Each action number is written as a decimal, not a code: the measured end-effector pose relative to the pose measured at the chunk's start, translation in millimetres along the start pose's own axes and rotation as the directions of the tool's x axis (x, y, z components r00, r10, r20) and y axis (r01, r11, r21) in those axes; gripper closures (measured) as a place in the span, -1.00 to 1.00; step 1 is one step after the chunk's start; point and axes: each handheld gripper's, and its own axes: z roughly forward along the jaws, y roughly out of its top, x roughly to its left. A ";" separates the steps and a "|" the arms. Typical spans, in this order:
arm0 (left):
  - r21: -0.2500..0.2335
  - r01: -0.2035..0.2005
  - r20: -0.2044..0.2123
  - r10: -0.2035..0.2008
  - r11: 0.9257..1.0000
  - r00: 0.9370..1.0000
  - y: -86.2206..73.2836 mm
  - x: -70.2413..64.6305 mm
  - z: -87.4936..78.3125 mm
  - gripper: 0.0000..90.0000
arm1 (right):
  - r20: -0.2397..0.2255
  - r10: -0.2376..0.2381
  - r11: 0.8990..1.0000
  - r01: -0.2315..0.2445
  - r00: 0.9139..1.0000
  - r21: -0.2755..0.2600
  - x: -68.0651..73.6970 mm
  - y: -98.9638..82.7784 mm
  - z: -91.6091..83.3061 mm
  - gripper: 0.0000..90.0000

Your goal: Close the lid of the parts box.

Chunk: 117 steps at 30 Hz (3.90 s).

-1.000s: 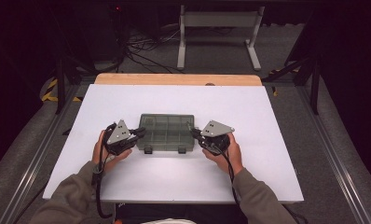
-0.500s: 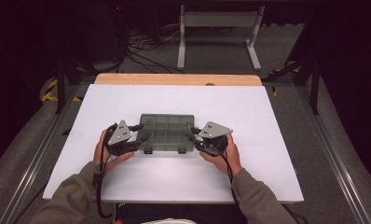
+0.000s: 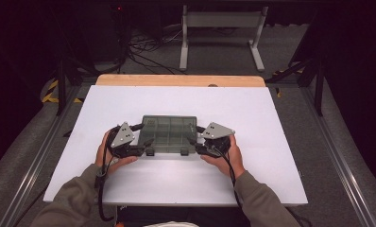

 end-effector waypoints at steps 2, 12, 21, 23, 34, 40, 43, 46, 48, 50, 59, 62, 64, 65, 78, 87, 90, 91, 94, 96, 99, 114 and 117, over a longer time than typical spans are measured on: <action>-0.004 0.004 0.002 -0.004 1.000 1.000 0.0 -0.6 -0.3 -0.37 | 0.012 0.006 1.000 -0.006 1.000 0.003 -0.3 -0.1 0.4 -0.06; -0.007 0.011 0.001 -0.011 1.000 1.000 0.4 -2.1 1.0 -0.63 | 0.059 0.024 1.000 -0.025 0.998 0.010 -2.2 0.0 1.4 -0.34; -0.014 0.011 0.014 -0.010 1.000 1.000 0.3 -1.7 1.1 -0.88 | 0.086 0.031 1.000 -0.030 0.996 -0.006 -1.9 0.6 3.1 -0.67; -0.017 0.013 0.017 -0.013 1.000 1.000 0.2 -1.9 1.1 -0.90 | 0.086 0.042 0.999 -0.041 0.995 -0.008 -2.5 0.5 3.4 -0.72; -0.025 0.019 0.029 -0.018 1.000 0.999 0.9 -4.0 3.6 -0.92 | 0.085 0.041 0.999 -0.040 0.995 -0.010 -3.8 0.8 2.4 -0.89; -0.047 0.009 0.025 -0.008 0.999 1.000 2.5 -4.2 0.8 -0.91 | 0.091 0.024 1.000 -0.024 0.996 0.000 -3.7 1.3 1.3 -0.89; -0.051 -0.001 0.019 0.002 0.999 1.000 2.9 -4.0 -0.2 -0.91 | 0.097 0.013 1.000 -0.013 0.995 0.001 -2.8 1.7 0.5 -0.88; -0.052 -0.011 0.023 0.012 0.999 1.000 4.0 -5.4 -2.1 -0.91 | 0.103 0.003 1.000 -0.003 0.995 0.004 -2.4 2.1 -0.7 -0.88; -0.058 -0.012 0.028 0.014 0.998 1.000 4.3 -5.6 -4.3 -0.91 | 0.105 -0.001 1.000 0.000 0.994 0.006 -2.0 2.3 -2.0 -0.88; -0.058 -0.014 0.023 0.015 0.998 1.000 4.1 -5.1 -6.1 -0.91 | 0.109 -0.010 1.000 0.009 0.994 0.009 -1.6 2.1 -3.8 -0.88; -0.064 -0.010 0.024 0.011 0.998 1.000 1.4 -6.4 -13.6 -0.91 | 0.121 -0.018 1.000 0.019 0.992 -0.006 -2.2 0.0 -15.1 -0.88; -0.061 -0.021 0.020 0.022 0.998 1.000 0.1 -9.5 -16.1 -0.91 | 0.126 -0.019 1.000 0.020 0.992 -0.009 -2.6 -0.8 -18.4 -0.88; -0.055 -0.027 0.024 0.029 0.998 0.999 -1.1 -11.4 -17.8 -0.91 | 0.132 -0.022 1.000 0.023 0.991 -0.009 -3.0 -1.6 -21.1 -0.88; -0.060 -0.023 0.023 0.025 0.998 0.999 -1.9 -12.9 -18.1 -0.91 | 0.134 -0.023 1.000 0.025 0.991 -0.011 -3.1 -2.0 -22.3 -0.88; -0.065 -0.027 0.020 0.028 0.998 0.999 -10.2 -19.7 -28.5 -0.90 | 0.146 -0.018 1.000 0.019 0.989 -0.007 -6.3 -16.9 -43.6 -0.88; -0.065 -0.019 0.028 0.020 0.998 0.999 -13.9 -22.1 -35.0 -0.90 | 0.164 -0.020 1.000 0.018 0.986 0.015 -8.8 -28.1 -53.5 -0.87; -0.064 -0.011 0.027 0.012 0.998 1.000 -17.0 -21.4 -38.1 -0.90 | 0.175 -0.022 1.000 0.019 0.984 0.020 -9.8 -32.3 -58.6 -0.87; -0.059 -0.013 0.026 0.015 0.998 1.000 -17.5 -20.9 -39.2 -0.90 | 0.176 -0.020 1.000 0.017 0.984 0.021 -10.2 -33.6 -60.1 -0.87; -0.059 -0.009 0.023 0.011 0.998 1.000 -20.6 -20.9 -43.0 -0.90 | 0.183 -0.023 1.000 0.019 0.983 0.024 -11.9 -38.6 -64.6 -0.87; -0.057 -0.005 0.021 0.007 0.998 1.000 -21.5 -21.0 -44.1 -0.90 | 0.188 -0.023 1.000 0.019 0.982 0.023 -12.1 -39.9 -65.8 -0.87; -0.054 -0.003 0.020 0.004 0.999 1.000 -24.6 -20.1 -47.1 -0.90 | 0.193 -0.022 1.000 0.019 0.981 0.021 -12.8 -44.3 -69.2 -0.87; -0.021 0.018 -0.010 -0.018 1.000 1.000 -38.2 -17.8 -58.9 -0.90 | 0.222 -0.027 1.000 0.023 0.975 0.020 -13.5 -66.3 -84.4 -0.86; -0.020 0.032 -0.024 -0.032 0.999 0.999 -42.5 -16.9 -63.4 -0.90 | 0.223 -0.019 1.000 0.013 0.975 0.025 -14.6 -70.6 -87.0 -0.85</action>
